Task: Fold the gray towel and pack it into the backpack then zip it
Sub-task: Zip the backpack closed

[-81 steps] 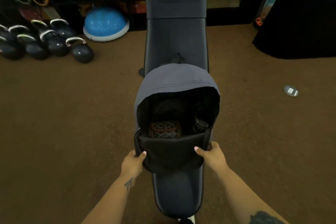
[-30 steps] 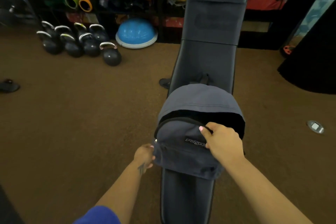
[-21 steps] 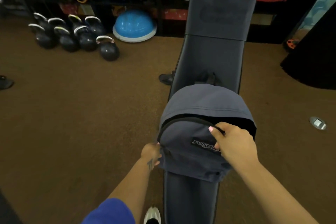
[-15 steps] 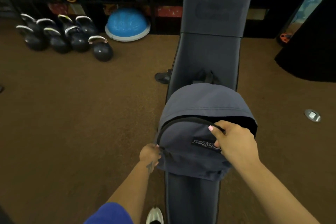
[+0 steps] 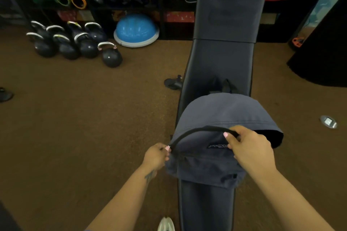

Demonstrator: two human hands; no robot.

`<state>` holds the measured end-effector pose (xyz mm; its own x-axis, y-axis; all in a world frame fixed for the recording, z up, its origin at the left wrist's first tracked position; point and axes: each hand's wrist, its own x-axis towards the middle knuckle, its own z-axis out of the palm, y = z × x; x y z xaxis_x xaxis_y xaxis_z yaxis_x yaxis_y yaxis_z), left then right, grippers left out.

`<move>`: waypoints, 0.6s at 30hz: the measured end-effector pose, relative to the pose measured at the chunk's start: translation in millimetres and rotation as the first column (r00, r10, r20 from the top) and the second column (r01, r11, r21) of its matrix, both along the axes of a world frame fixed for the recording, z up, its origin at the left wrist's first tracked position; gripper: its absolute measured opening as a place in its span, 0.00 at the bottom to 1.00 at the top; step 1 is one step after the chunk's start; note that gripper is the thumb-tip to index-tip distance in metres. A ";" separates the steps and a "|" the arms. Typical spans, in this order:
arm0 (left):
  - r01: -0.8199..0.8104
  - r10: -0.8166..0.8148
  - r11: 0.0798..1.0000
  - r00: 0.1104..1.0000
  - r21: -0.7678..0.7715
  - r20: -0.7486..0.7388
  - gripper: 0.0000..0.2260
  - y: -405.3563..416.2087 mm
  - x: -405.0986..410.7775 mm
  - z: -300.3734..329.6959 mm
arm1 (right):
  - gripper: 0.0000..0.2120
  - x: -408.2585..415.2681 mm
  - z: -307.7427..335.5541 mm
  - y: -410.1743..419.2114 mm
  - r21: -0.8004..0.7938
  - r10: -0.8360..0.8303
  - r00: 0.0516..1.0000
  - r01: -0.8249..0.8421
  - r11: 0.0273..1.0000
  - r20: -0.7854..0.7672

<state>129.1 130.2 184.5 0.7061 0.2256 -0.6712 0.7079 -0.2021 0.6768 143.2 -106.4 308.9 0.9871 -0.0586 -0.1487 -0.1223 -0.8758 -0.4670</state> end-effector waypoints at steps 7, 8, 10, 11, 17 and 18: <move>0.022 -0.020 0.999 0.998 -0.029 0.065 0.13 -1.2 8.2 20.3 | 0.24 -20.3 -6.0 41.9 0.081 0.123 0.983 -0.135 0.988 0.137; 0.026 -0.024 0.999 0.997 -0.030 0.073 0.13 -1.7 7.6 21.7 | 0.21 -22.7 -12.6 50.6 0.079 0.178 0.969 -0.194 0.978 0.172; 0.038 -0.036 0.999 0.995 -0.014 0.094 0.12 -2.6 6.0 25.1 | 0.14 -22.9 -29.5 68.9 0.028 0.282 0.940 -0.292 0.956 0.190; 0.044 -0.045 0.999 0.993 0.006 0.105 0.12 -1.9 4.7 26.2 | 0.12 -20.8 -37.9 78.9 -0.016 0.320 0.934 -0.321 0.947 0.160; 0.143 -0.185 0.963 0.967 0.230 0.173 0.12 2.4 3.0 32.7 | 0.09 -4.8 -80.6 112.1 -0.214 0.456 0.883 -0.426 0.879 0.114; 0.157 -0.207 0.951 0.963 0.268 0.172 0.12 3.0 3.0 34.1 | 0.12 -3.8 -85.3 116.2 -0.259 0.482 0.862 -0.435 0.862 0.156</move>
<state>132.1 133.2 218.5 0.8625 0.2228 -0.4543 0.5016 -0.4951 0.7095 139.4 9.8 223.5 0.9154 0.4017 0.0277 0.3964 -0.8870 -0.2369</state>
